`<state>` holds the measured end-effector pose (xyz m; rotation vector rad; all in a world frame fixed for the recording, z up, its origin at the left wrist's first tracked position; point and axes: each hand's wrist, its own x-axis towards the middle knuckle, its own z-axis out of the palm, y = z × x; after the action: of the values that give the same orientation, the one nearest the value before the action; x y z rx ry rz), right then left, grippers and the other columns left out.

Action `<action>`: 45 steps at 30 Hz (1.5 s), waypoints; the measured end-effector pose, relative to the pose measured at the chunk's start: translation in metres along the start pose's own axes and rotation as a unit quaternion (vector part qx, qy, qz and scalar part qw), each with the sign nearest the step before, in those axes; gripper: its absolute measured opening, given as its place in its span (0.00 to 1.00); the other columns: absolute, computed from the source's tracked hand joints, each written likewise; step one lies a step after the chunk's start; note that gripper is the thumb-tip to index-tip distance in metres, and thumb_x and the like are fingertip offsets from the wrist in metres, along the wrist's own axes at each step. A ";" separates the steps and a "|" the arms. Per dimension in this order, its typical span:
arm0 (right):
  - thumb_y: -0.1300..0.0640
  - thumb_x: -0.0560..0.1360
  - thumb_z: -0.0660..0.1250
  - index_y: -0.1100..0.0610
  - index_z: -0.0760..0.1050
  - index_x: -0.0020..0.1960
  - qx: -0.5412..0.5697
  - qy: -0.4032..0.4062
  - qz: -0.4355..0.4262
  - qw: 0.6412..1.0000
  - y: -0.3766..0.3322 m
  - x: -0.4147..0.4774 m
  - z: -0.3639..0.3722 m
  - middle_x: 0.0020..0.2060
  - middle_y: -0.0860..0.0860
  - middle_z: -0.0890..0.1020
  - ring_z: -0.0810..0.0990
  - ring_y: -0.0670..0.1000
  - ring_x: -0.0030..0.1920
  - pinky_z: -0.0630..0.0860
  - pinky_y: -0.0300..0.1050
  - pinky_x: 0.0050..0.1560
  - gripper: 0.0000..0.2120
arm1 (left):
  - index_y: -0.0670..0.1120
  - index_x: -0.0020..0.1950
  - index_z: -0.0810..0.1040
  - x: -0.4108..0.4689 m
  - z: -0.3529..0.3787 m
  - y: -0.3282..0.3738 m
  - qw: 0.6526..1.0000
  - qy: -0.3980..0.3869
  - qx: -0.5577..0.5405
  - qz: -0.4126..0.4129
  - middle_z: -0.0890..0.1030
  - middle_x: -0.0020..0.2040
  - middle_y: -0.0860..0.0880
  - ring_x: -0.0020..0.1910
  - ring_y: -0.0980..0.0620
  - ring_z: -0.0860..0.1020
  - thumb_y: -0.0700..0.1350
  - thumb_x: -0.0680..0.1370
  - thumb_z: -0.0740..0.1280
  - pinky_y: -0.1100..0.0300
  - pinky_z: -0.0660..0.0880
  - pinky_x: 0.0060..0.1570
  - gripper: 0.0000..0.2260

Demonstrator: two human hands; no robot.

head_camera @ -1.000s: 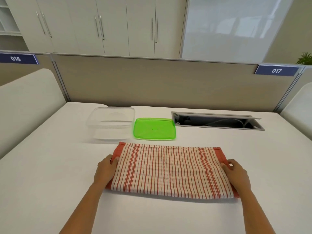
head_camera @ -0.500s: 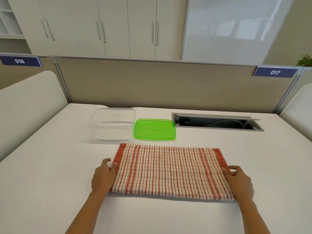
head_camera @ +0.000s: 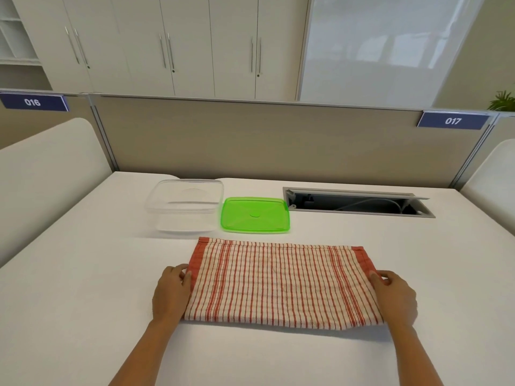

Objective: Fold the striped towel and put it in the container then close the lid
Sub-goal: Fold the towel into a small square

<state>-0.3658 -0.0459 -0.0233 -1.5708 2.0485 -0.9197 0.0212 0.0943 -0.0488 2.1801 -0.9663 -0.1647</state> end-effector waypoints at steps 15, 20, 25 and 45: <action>0.50 0.78 0.60 0.54 0.77 0.58 0.156 -0.142 -0.085 0.974 -0.112 -0.013 0.000 0.47 0.51 0.83 0.82 0.51 0.42 0.79 0.47 0.46 0.13 | 0.42 0.59 0.78 0.007 -0.009 0.022 0.990 0.041 -0.135 -0.028 0.80 0.56 0.40 0.48 0.49 0.76 0.44 0.79 0.60 0.54 0.75 0.49 0.12; 0.50 0.76 0.63 0.50 0.79 0.55 0.131 -0.140 -0.170 0.967 -0.145 -0.045 0.008 0.39 0.45 0.81 0.82 0.50 0.40 0.80 0.49 0.45 0.10 | 0.42 0.56 0.78 0.014 -0.014 0.087 0.910 -0.212 -0.338 -0.111 0.83 0.47 0.43 0.41 0.50 0.79 0.53 0.80 0.55 0.58 0.77 0.45 0.19; 0.50 0.77 0.63 0.49 0.78 0.57 0.054 -0.128 -0.265 0.954 -0.166 -0.085 0.030 0.48 0.47 0.82 0.78 0.44 0.41 0.73 0.34 0.39 0.11 | 0.42 0.56 0.77 0.018 -0.004 0.147 0.832 -0.362 -0.409 -0.095 0.83 0.48 0.43 0.46 0.47 0.82 0.58 0.79 0.54 0.59 0.80 0.43 0.22; 0.56 0.77 0.62 0.50 0.72 0.64 0.065 -0.234 -0.362 0.900 -0.185 -0.164 0.068 0.57 0.47 0.79 0.76 0.45 0.55 0.72 0.39 0.59 0.16 | 0.36 0.62 0.74 0.085 -0.010 0.105 0.927 -0.246 -0.274 -0.066 0.78 0.61 0.36 0.53 0.45 0.76 0.37 0.80 0.56 0.49 0.73 0.59 0.14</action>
<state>-0.1451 0.0653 0.0473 -2.2504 1.0468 -0.7672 0.0230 -0.0051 0.0435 1.6988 -0.8929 -0.9657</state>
